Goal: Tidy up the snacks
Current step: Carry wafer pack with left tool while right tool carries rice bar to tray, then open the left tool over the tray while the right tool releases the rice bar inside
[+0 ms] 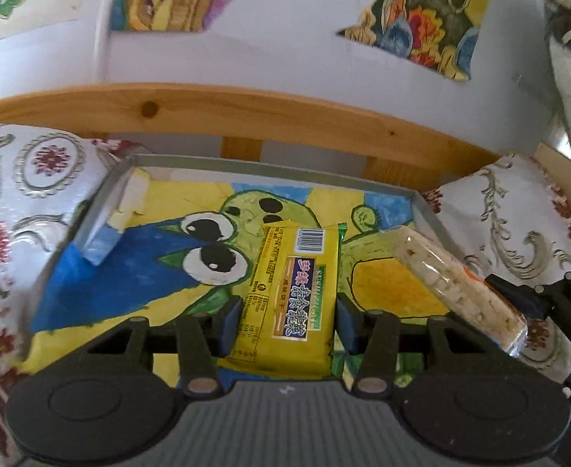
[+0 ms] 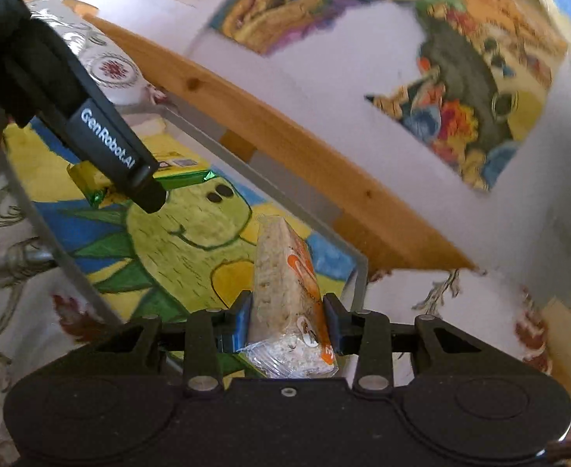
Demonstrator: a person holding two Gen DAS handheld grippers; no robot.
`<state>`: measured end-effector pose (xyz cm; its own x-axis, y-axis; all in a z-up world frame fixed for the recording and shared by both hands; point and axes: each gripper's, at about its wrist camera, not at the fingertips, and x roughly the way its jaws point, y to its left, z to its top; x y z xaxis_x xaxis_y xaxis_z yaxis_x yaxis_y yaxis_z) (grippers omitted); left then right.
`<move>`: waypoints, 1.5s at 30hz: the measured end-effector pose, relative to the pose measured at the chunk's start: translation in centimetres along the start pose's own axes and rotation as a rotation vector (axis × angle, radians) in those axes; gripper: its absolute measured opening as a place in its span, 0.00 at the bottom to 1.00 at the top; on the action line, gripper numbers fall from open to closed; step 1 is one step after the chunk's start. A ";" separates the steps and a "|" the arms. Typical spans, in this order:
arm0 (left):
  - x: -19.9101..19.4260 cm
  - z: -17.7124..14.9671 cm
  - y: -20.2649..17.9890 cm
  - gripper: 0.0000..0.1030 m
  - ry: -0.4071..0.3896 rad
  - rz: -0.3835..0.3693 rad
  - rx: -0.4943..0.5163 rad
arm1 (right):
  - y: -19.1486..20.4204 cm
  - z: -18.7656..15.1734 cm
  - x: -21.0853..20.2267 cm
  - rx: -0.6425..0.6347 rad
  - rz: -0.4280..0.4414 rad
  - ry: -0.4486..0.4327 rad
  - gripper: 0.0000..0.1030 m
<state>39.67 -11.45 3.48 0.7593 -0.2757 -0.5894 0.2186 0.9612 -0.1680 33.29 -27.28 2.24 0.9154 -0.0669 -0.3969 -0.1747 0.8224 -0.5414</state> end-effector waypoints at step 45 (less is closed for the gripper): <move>-14.3 -8.5 3.3 0.99 -0.213 0.155 -0.094 | -0.1 -0.6 -14.8 0.468 0.028 -0.192 0.99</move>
<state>24.31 -4.29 4.63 0.8933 -0.1101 -0.4357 0.0399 0.9851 -0.1671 19.50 -26.69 7.74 0.9706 0.0280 -0.2389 -0.0593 0.9904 -0.1248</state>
